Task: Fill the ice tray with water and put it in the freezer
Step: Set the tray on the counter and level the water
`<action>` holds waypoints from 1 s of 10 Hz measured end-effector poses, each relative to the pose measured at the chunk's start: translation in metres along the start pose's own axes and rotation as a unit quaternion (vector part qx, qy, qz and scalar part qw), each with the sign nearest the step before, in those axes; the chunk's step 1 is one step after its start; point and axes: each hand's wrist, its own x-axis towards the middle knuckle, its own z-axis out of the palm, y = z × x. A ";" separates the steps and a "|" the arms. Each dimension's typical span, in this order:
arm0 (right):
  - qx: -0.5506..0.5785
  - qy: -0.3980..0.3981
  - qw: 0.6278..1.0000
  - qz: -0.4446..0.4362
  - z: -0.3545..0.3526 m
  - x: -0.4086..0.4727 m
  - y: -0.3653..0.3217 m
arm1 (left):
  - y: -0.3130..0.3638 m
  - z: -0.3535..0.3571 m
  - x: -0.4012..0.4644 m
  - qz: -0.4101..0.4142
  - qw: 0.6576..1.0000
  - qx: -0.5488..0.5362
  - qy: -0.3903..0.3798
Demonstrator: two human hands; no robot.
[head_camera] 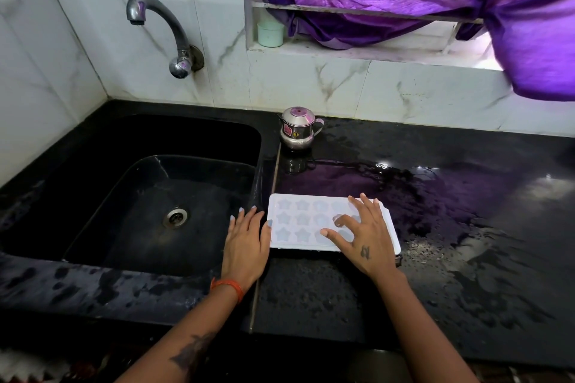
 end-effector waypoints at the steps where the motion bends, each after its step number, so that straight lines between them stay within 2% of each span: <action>1: -0.004 0.007 1.000 -0.007 0.001 0.000 0.001 | 0.001 0.000 0.000 -0.001 1.000 0.003 -0.001; 5: 0.024 0.023 0.999 0.009 -0.005 0.005 -0.003 | 0.002 -0.001 0.000 -0.002 1.000 0.002 -0.008; 7: 0.029 0.051 0.998 -0.027 -0.003 0.015 -0.023 | 0.002 -0.001 0.001 -0.004 1.000 0.002 -0.008; 10: 0.022 -0.011 0.999 -0.038 0.012 0.010 -0.021 | 0.000 0.001 0.001 -0.001 1.000 0.002 0.001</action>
